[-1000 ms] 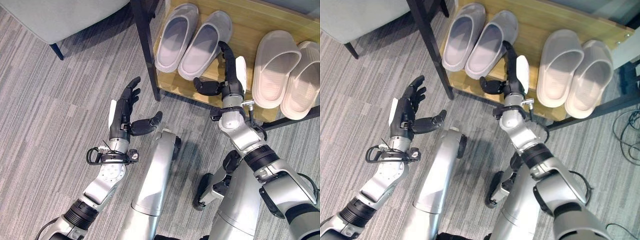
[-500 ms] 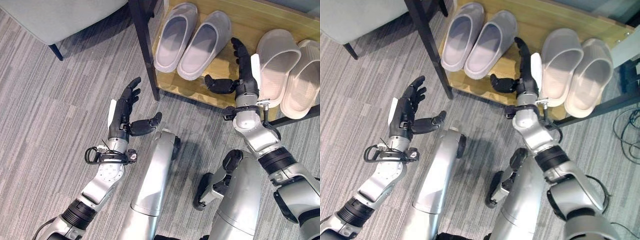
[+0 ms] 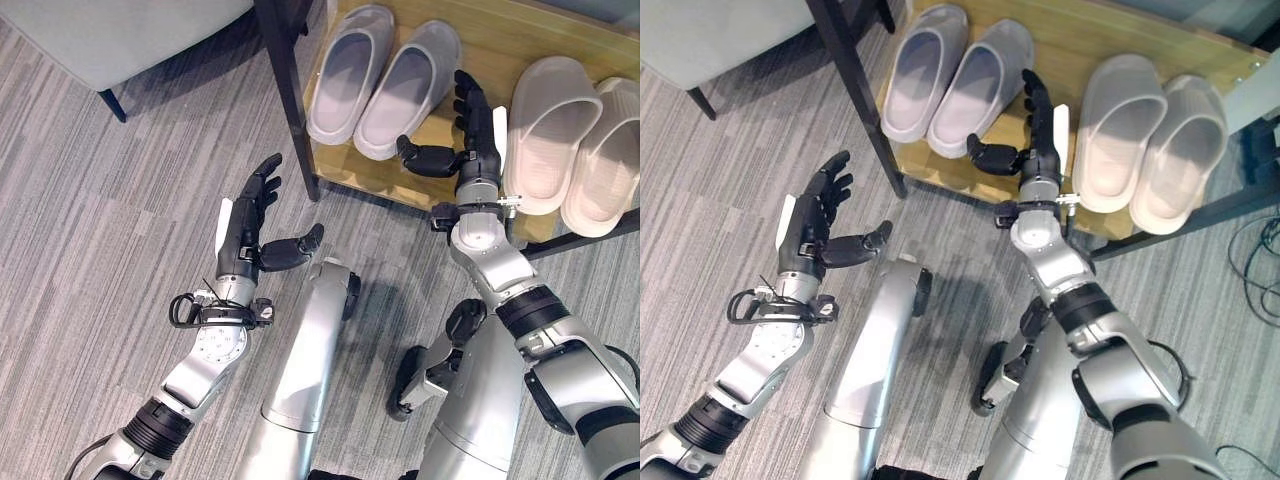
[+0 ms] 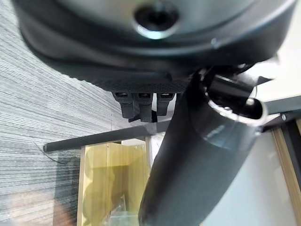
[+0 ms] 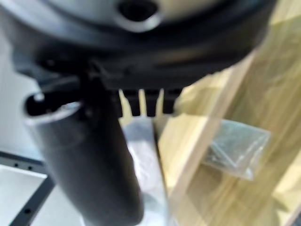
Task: Arrange the slippers neatly on the shoe rack.
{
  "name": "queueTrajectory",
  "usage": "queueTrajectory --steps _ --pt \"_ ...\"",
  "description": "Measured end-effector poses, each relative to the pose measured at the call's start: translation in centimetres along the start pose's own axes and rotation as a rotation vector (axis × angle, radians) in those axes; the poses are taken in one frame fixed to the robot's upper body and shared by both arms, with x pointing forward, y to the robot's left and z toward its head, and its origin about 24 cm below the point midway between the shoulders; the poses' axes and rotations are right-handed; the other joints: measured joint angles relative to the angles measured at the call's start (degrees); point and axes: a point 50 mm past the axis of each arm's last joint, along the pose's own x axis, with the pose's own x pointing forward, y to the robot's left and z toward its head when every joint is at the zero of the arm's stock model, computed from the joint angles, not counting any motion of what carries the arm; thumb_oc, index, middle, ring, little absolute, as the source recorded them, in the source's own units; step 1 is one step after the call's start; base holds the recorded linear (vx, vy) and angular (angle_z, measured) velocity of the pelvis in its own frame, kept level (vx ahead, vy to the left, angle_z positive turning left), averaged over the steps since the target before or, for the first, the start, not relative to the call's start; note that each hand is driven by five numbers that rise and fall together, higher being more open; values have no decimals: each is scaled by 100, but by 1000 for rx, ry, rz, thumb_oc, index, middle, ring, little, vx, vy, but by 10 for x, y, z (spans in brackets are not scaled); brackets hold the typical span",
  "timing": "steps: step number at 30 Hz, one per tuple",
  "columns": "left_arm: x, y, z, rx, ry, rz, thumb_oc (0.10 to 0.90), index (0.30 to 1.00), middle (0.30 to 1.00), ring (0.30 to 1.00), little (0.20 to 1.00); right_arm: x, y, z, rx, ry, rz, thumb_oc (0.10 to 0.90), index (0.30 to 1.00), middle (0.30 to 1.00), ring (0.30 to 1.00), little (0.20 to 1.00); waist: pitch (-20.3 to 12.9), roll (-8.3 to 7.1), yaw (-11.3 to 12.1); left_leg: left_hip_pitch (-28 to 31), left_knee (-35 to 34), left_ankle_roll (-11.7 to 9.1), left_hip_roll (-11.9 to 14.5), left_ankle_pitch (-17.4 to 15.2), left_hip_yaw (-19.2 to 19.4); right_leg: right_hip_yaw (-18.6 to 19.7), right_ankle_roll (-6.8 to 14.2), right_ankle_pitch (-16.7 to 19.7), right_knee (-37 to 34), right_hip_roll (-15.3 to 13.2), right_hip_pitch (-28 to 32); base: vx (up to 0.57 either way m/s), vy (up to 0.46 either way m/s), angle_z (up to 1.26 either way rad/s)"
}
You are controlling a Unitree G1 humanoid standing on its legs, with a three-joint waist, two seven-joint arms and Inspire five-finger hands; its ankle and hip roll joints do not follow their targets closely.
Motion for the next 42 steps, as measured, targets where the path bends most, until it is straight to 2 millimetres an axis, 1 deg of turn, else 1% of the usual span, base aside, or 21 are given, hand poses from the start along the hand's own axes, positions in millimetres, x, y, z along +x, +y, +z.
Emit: queueTrajectory --steps 1,2,4,7,9,12,22,27,30,42 --pt "0 -1 0 -2 2 -2 800 900 900 900 900 2 -2 0 3 5 -10 800 900 900 900 900 0 0 10 3 0 1 7 0 -4 -3 -1 -1 -4 -4 7 1 -11 3" --pt "-1 -1 -1 -5 2 -5 800 900 900 900 900 7 -6 0 4 20 -33 800 900 900 900 900 -1 3 93 11 -2 0 2 1 -9 -14 -1 -1 -11 -16 28 1 -11 5" --pt "-2 -1 -1 -10 5 -9 800 900 900 900 900 15 -10 4 10 27 -57 800 900 900 900 900 0 5 114 9 -5 -2 -34 11 -6 -19 -6 -5 -10 -80 47 3 -19 7" --pt "-2 -1 -1 -12 4 -20 800 900 900 900 900 18 -11 7 25 25 -67 800 900 900 900 900 0 7 142 7 -10 -2 -77 12 -7 -18 18 -19 -9 -89 55 4 0 3" --pt "-3 -5 -2 -18 5 -47 800 900 900 900 900 21 -14 4 36 46 -68 800 900 900 900 900 -1 16 146 7 -26 3 -84 22 4 -11 36 -40 -11 -131 72 2 -8 9" --pt "-4 -7 -3 -16 10 -78 800 900 900 900 900 22 -15 3 74 54 -70 800 900 900 900 900 0 21 140 7 -45 6 -92 27 18 -20 35 -44 -17 -175 82 0 -20 5" --pt "-4 -8 -3 -24 14 -82 800 900 900 900 900 24 -18 3 143 64 -47 800 900 900 900 900 -1 30 96 14 -98 -31 -127 87 20 -9 25 -49 -12 -196 80 -1 -2 1" --pt "-3 -12 -2 -43 15 -109 800 900 900 900 900 24 -19 3 141 64 -40 800 900 900 900 900 -2 35 89 17 -103 -32 -131 92 25 -7 25 -49 -8 -203 80 0 0 0" --pt "0 -16 2 -48 -3 -127 800 900 900 900 900 27 -19 4 108 65 -35 800 900 900 900 900 -1 38 85 17 -102 -26 -147 103 29 -3 25 -50 4 -215 78 0 1 1" --pt "3 -18 6 -75 -24 -88 800 900 900 900 900 29 -21 5 121 67 -34 800 900 900 900 900 -1 87 88 17 -125 -37 -185 128 29 -4 10 -56 10 -254 85 -1 -4 0"
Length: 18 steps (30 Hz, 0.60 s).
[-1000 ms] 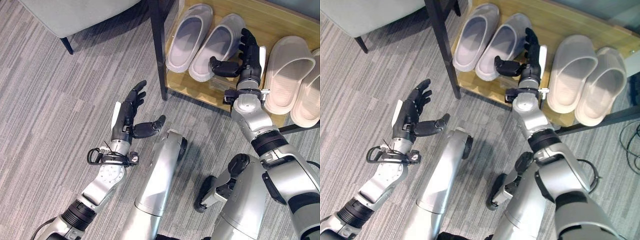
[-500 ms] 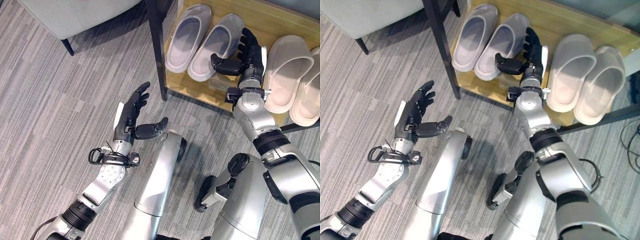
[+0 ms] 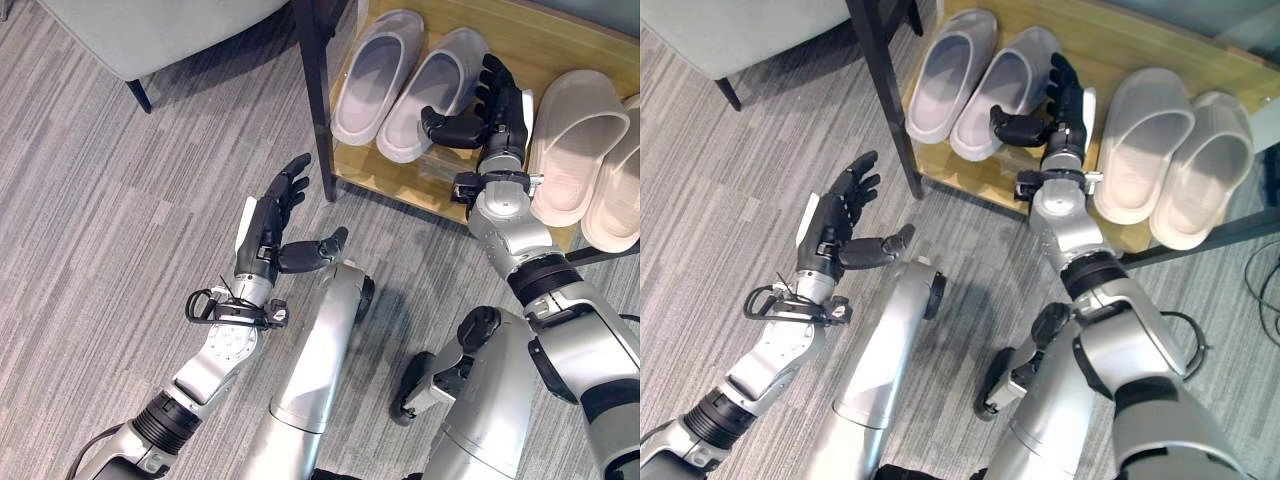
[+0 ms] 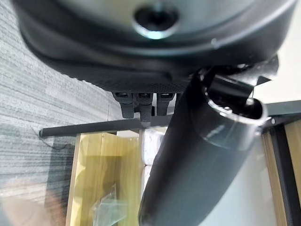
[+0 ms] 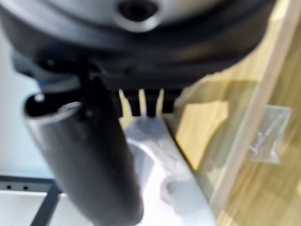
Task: Arrange the slippers neatly on the shoe rack.
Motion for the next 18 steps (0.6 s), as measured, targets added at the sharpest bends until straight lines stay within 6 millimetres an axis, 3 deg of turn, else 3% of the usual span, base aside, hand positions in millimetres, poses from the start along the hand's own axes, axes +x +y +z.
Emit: queueTrajectory --steps 9,13,18 --pt "4 13 7 12 -50 104 800 900 900 900 900 -3 -1 12 -64 -79 40 800 900 900 900 900 3 8 -49 -12 -18 -11 -10 10 15 8 -29 -45 9 -31 -7 -2 -4 1" --pt "3 17 8 28 -60 119 800 900 900 900 900 -21 5 27 -89 -203 130 800 900 900 900 900 2 3 -164 -23 -18 2 -5 12 74 60 -20 -51 19 -35 -35 0 0 0" --pt "3 17 9 28 -63 120 800 900 900 900 900 -30 8 30 -120 -251 168 800 900 900 900 900 1 -2 -247 -20 -5 6 9 13 85 98 -21 -51 42 -15 -55 -3 6 0"
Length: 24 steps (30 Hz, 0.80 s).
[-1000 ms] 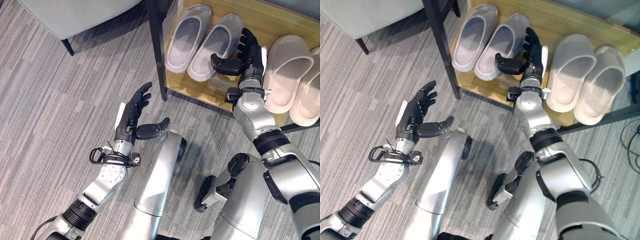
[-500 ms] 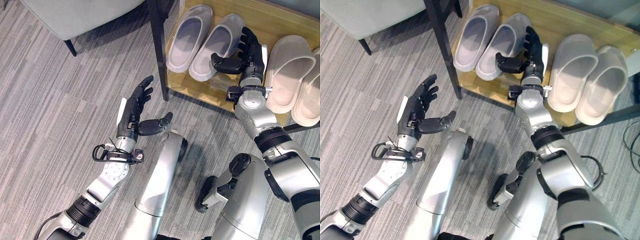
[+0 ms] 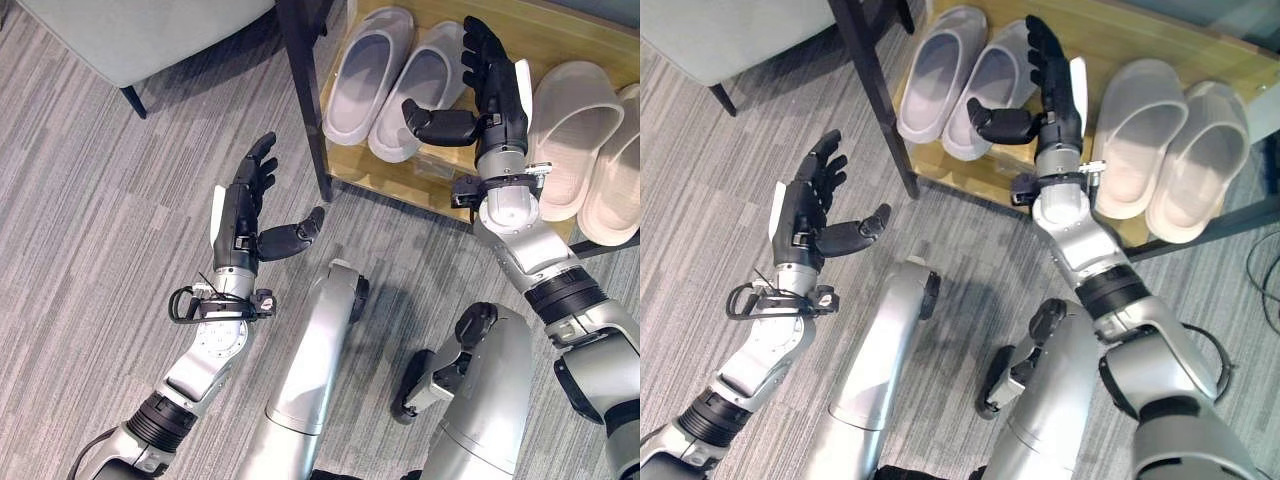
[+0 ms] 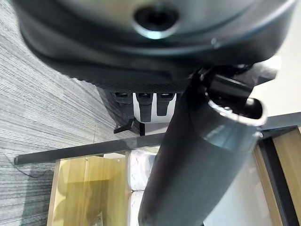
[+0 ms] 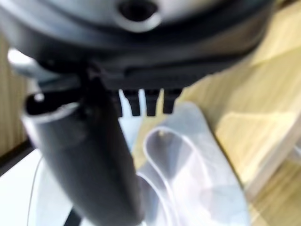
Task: Arrange the slippers neatly on the shoe rack.
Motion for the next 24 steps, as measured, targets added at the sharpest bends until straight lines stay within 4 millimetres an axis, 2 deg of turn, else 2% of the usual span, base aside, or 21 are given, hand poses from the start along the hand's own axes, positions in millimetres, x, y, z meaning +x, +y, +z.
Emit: queueTrajectory --steps 4,11,12,13,18,19,20,21,22,24 --pt "-2 4 4 2 -17 14 800 900 900 900 900 -17 0 8 -10 -62 54 800 900 900 900 900 2 -12 -68 -7 62 26 55 -16 10 17 0 0 41 64 -15 -17 27 -5" --pt "-11 26 7 24 -21 88 800 900 900 900 900 -44 -3 12 -54 -112 152 800 900 900 900 900 3 -53 -271 33 101 47 102 -25 49 52 15 13 72 97 -13 -7 5 -2" --pt "-17 30 9 35 -22 96 800 900 900 900 900 -56 -5 10 -53 -110 178 800 900 900 900 900 6 -104 -319 32 137 60 114 -39 56 68 22 10 108 96 -18 -27 13 -3" --pt "-18 32 8 41 -20 99 800 900 900 900 900 -59 -5 8 -57 -104 193 800 900 900 900 900 8 -124 -350 32 147 59 121 -40 60 77 21 10 121 96 -24 -47 41 -9" --pt "-31 40 7 81 6 84 800 900 900 900 900 -86 -16 8 -137 -100 315 800 900 900 900 900 9 -132 -542 24 295 90 201 -61 122 189 47 32 245 154 -88 -34 55 -11" --pt "-34 44 6 106 16 78 800 900 900 900 900 -94 -21 5 -167 -91 328 800 900 900 900 900 8 -129 -597 28 396 112 299 -80 98 193 60 80 269 211 -116 -8 126 -22" --pt "-34 44 6 112 16 78 800 900 900 900 900 -95 -22 5 -171 -87 330 800 900 900 900 900 7 -129 -606 28 405 113 300 -80 94 191 65 82 269 211 -114 84 152 -37" --pt "-34 54 10 143 0 106 800 900 900 900 900 -117 -32 -1 -151 -46 326 800 900 900 900 900 5 -131 -753 4 510 137 362 -141 80 215 182 136 265 297 -118 116 150 -22" --pt "-35 57 12 148 -9 118 800 900 900 900 900 -119 -31 0 -149 -45 334 800 900 900 900 900 2 -163 -831 -16 520 145 384 -156 74 222 181 134 258 310 -140 101 68 -24" --pt "-35 67 20 188 -44 134 800 900 900 900 900 -128 -35 2 -165 -48 369 800 900 900 900 900 -1 -392 -853 -40 402 145 445 -161 231 389 201 144 236 377 -317 15 -25 -8"
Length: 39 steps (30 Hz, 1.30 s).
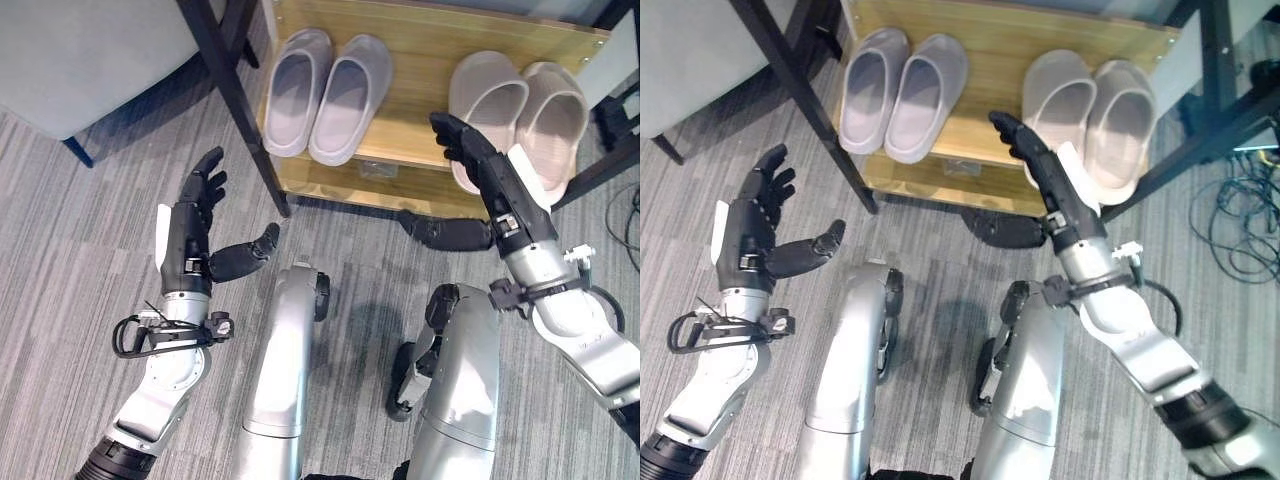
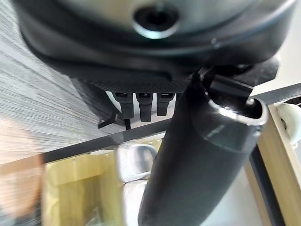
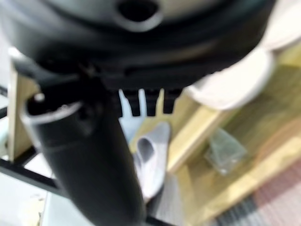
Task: Arrange the slippers neatly on the shoe rack.
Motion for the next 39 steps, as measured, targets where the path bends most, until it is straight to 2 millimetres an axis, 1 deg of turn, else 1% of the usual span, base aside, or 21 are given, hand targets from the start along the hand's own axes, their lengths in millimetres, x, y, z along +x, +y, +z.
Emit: queueTrajectory --steps 3,4,5,7,8,10,11,12,15,17,18,19,20,23,25,27,29,31,32,37,39 --pt "8 0 8 16 -55 -7 800 900 900 900 900 2 -3 -1 -50 -11 24 800 900 900 900 900 7 -204 44 139 -835 -54 -1 306 104 -91 -18 362 -705 -93 1 -118 -39 10" --pt "7 -2 7 8 -50 -16 800 900 900 900 900 14 -4 0 -86 -46 28 800 900 900 900 900 -3 -196 12 246 -1188 -15 -60 370 -7 -273 -333 355 -1044 -174 153 -376 -46 48" --pt "27 -16 16 -53 -116 -48 800 900 900 900 900 34 -20 9 -165 -91 -29 800 900 900 900 900 9 -247 155 302 -3110 -444 -389 986 -295 -751 -21 1008 -2833 -310 107 -311 -17 36" --pt "36 -27 15 -57 -120 -96 800 900 900 900 900 46 -27 21 -250 -149 -24 800 900 900 900 900 12 -275 390 712 -4815 -180 -298 1902 -392 -1144 -458 1949 -4400 -254 443 -206 -24 21" --pt "36 -29 13 -58 -114 -121 800 900 900 900 900 47 -27 22 -271 -159 -23 800 900 900 900 900 10 -270 449 942 -5263 -293 -259 2136 -413 -1260 -424 2077 -4772 -236 677 -117 -50 23" --pt "26 -32 9 -44 -88 -184 800 900 900 900 900 42 -24 15 -294 -138 -3 800 900 900 900 900 -31 -226 502 1335 -5518 -293 -134 1980 -428 -1383 -458 1931 -5106 -246 1164 -91 -50 29" --pt "22 -33 9 -42 -84 -213 800 900 900 900 900 38 -23 11 -310 -126 4 800 900 900 900 900 -255 -237 497 1327 -5792 -381 -113 2020 -503 -1509 -416 1910 -5384 -224 1206 -86 -37 30" --pt "19 -32 10 -35 -89 -239 800 900 900 900 900 36 -23 7 -333 -110 29 800 900 900 900 900 -388 -312 484 1385 -5937 -286 -105 2153 -516 -1542 -437 2059 -5581 -193 1240 -149 -98 27" --pt "13 -33 -3 -5 -23 -341 800 900 900 900 900 30 -25 -20 -435 15 91 800 900 900 900 900 -399 -328 568 2012 -6695 -236 -62 2331 -554 -1824 -436 2210 -6333 -231 1958 -97 -115 19" --pt "0 -36 -23 19 74 -421 800 900 900 900 900 17 -12 -51 -457 140 189 800 900 900 900 900 -454 -375 624 2772 -7372 -207 -58 2478 -614 -1997 -372 2309 -6935 -252 2726 -9 -95 21" --pt "-13 -34 -32 38 131 -462 800 900 900 900 900 4 0 -66 -445 201 257 800 900 900 900 900 -756 -506 639 2928 -7660 -205 -53 2532 -614 -2039 -347 2349 -7180 -239 2851 -4 -73 14" --pt "-25 -32 -40 48 186 -491 800 900 900 900 900 -7 12 -79 -423 250 302 800 900 900 900 900 -1092 -545 641 2981 -7831 -196 -40 2554 -651 -2130 -309 2376 -7390 -208 2960 72 -86 11" --pt "-33 -32 -49 54 232 -517 800 900 900 900 900 -16 22 -91 -394 302 322 800 900 900 900 900 -1185 -545 638 3247 -7975 -202 -28 2605 -721 -2244 -284 2439 -7599 -175 3286 113 -109 13" --pt "-46 -30 -65 67 318 -551 800 900 900 900 900 -28 43 -108 -339 368 369 800 900 900 900 900 -1234 -588 628 3790 -8343 -179 49 2642 -689 -2422 -214 2485 -8032 -123 3904 117 -105 7" --pt "-59 -27 -81 85 406 -603 800 900 900 900 900 -56 76 -135 -242 517 417 800 900 900 900 900 -1368 -663 679 4672 -9259 -232 99 2939 -839 -2672 -156 2723 -8898 11 4792 283 -185 22" --pt "-66 -21 -86 80 447 -577 800 900 900 900 900 -77 94 -154 -174 629 414 800 900 900 900 900 -1399 -634 741 5185 -9682 -240 186 2967 -874 -2833 -122 2820 -9396 142 5406 219 -144 12" --pt "-77 -20 -98 70 525 -559 800 900 900 900 900 -110 122 -177 -80 846 389 800 900 900 900 900 -1463 -620 825 6117 -10526 -350 300 3321 -966 -3007 -14 3150 -10310 367 6344 181 -83 18" --pt "-95 -17 -102 45 578 -542 800 900 900 900 900 -156 132 -180 -82 959 480 800 900 900 900 900 -1818 -549 951 6664 -11090 -289 355 3379 -956 -3051 88 3243 -10950 485 6885 200 -63 6" --pt "-111 -10 -109 34 644 -497 800 900 900 900 900 -177 135 -181 -84 1013 509 800 900 900 900 900 -1969 -463 957 7131 -11493 -210 412 3492 -933 -3058 97 3512 -11538 635 7395 189 -21 -13" --pt "-127 -2 -121 48 749 -483 800 900 900 900 900 -192 135 -187 -70 1105 464 800 900 900 900 900 -2270 -363 899 7704 -11897 -174 456 3570 -781 -3159 165 4000 -12579 818 8191 132 -36 -19" --pt "-132 -3 -129 69 780 -479 800 900 900 900 900 -204 143 -190 -57 1179 473 800 900 900 900 900 -2433 -419 917 8063 -12051 -179 441 3572 -577 -3039 220 4270 -13191 883 8674 132 -32 -26"
